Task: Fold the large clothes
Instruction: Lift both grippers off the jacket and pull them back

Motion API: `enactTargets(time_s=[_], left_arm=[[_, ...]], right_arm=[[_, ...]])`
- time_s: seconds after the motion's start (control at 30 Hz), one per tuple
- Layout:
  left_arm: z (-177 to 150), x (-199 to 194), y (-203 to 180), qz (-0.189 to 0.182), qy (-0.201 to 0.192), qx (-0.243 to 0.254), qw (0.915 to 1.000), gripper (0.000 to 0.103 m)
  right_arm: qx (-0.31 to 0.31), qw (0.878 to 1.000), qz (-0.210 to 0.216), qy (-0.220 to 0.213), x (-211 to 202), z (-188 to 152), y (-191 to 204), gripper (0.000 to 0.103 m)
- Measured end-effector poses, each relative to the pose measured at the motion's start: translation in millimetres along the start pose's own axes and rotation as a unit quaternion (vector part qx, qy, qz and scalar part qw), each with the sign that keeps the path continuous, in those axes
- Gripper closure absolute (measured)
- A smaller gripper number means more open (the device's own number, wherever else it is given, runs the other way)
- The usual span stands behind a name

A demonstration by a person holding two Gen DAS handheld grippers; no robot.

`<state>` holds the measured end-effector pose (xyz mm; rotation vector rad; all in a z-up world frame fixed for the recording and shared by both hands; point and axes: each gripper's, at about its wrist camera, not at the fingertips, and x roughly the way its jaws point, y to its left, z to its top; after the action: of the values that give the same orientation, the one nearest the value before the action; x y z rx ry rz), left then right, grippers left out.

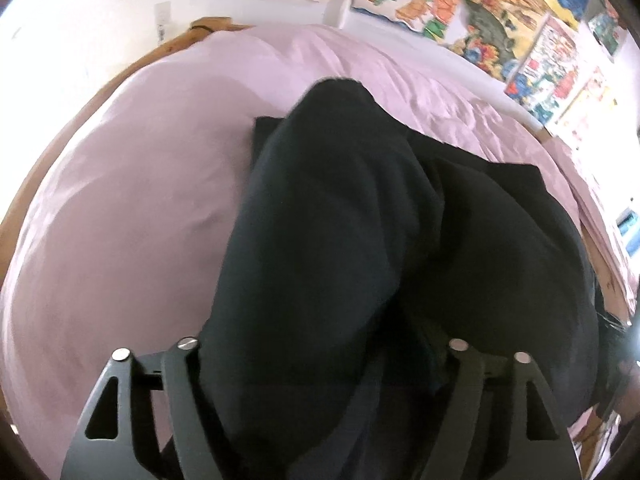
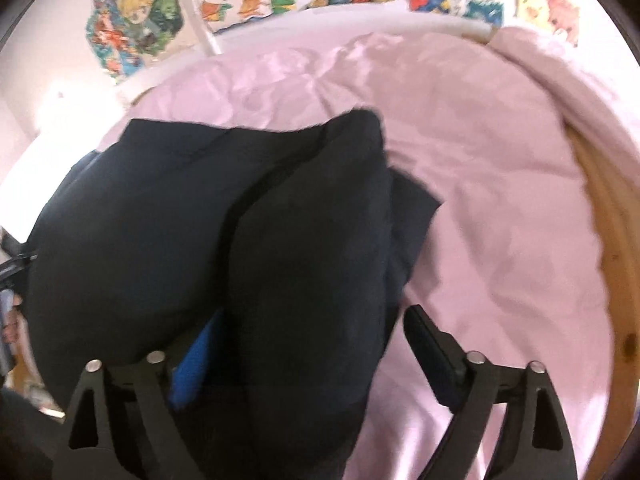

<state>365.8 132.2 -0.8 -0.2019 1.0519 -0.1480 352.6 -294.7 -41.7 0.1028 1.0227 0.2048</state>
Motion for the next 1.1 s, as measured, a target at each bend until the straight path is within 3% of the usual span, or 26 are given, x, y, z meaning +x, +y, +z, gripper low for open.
enactTargets(time_s=[0.07,0.13,0.27,0.33,0.67,1.1], left_arm=[[-1,-5,3,0.015,-0.003,0.000,0.9999,0.018],[-3,-12,4,0.027,-0.017,-0.006,0.9995,0.012],[-11,-35,-1,0.043,-0.063,0.001,0.9971,0.004],[-19,-48,-7,0.054,-0.088,0.012,0.9945,0.002],[-65,-97,-48,0.039,-0.166,0.061,0.9836,0.002],[-134,-140,-90,0.022,-0.251,0.137,0.9580,0.002]], right_arm=[[-0.001,1.000,-0.029,-0.012,-7,-1,2,0.010],[-0.006,0.998,-0.056,-0.027,-14,-2,5,0.008],[-0.019,0.991,-0.119,-0.059,-29,-8,13,0.003],[-0.009,0.988,-0.126,-0.084,-41,-12,15,0.003],[-0.025,0.980,-0.098,-0.169,-89,-37,64,0.000],[0.018,0.968,-0.052,-0.244,-137,-110,103,0.000]])
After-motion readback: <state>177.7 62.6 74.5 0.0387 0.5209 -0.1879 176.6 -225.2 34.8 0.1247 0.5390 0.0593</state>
